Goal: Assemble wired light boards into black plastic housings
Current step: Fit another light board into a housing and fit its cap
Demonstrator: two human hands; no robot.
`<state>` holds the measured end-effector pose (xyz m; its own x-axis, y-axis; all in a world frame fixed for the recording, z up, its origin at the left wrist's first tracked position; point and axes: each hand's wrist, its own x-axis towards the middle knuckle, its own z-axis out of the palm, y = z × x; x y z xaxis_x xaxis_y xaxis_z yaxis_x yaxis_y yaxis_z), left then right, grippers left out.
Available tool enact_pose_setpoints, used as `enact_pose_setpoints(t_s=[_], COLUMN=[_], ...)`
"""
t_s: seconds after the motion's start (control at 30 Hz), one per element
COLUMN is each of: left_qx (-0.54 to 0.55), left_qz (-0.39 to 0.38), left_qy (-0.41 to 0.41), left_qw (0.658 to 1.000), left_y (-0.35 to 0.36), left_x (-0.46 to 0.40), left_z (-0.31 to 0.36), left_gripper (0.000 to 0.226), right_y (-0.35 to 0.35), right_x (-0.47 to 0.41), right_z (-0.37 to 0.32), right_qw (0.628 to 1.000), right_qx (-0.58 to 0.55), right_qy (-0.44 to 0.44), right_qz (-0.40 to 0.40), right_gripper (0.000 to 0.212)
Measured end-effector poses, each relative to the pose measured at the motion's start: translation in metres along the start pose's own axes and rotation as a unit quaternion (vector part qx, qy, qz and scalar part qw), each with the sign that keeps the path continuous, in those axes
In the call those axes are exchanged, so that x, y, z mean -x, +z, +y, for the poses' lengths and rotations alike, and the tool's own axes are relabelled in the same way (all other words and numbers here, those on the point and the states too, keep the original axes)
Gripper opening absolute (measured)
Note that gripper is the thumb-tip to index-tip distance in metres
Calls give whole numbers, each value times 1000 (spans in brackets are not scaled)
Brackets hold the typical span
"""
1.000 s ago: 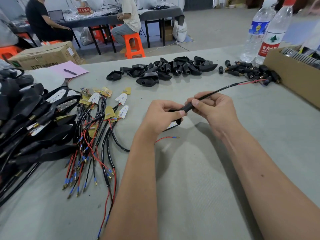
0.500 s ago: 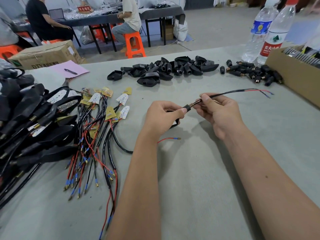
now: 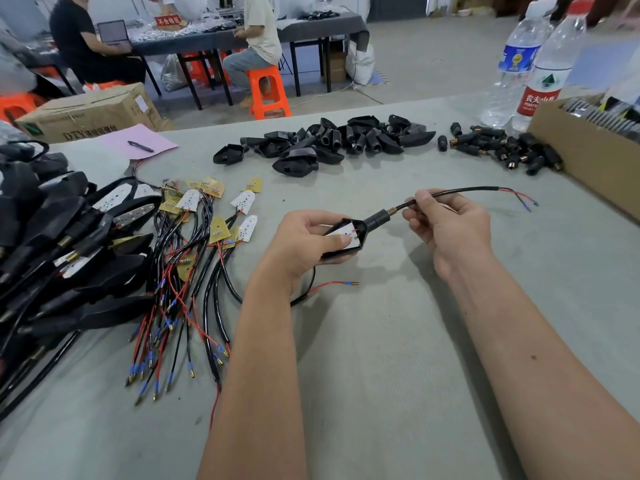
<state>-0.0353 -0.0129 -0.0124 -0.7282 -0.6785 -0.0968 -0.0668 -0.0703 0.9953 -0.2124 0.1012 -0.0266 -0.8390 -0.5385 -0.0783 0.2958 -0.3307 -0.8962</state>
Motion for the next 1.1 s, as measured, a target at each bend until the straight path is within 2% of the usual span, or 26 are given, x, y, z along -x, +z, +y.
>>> enact_pose_setpoints(t_s=[0.13,0.27,0.43,0.63,0.73,0.8,0.87,0.93,0.97,1.03,1.1], left_qx=[12,31,40,33,50,60,52,45,44,40,45], left_qz=[-1,18,40,59,102,144,178,180,173,167,176], left_qy=[4,11,17,13,20,28,38,47,51,55,58], left_qw=[1000,999,998,998,993,987,982,982,983,984,982], left_y=[5,6,5,5,8,7,2,-4,-6,-8,-9], left_x=[-1,-2,-3,-2,-4,-4,-4,0,1,3,6], left_z=[-2,-3,-4,-5,-1,1,3,6,7,11,13], left_gripper=[27,25,20,18,15,13,9,7,7,10,14], right_y=[5,4,1,-1,3,3,2,5,8,17,26], right_x=[4,5,2,-2,2,6,10,16,17,21,26], right_z=[4,1,0,6,9,12,9,0,-5,-10,-13], right_qw=[997,997,999,995,986,949,875,823,795,738,722], right_qx=[69,54,22,94,162,299,425,470,501,565,573], right_qy=[-19,2,25,6,-12,-96,-230,-314,-324,-308,-292], right_qz=[-39,-50,-24,-44,-19,19,34,-55,-114,-202,-257], right_gripper=[7,8,21,21,33,43,38,20,23,25,17])
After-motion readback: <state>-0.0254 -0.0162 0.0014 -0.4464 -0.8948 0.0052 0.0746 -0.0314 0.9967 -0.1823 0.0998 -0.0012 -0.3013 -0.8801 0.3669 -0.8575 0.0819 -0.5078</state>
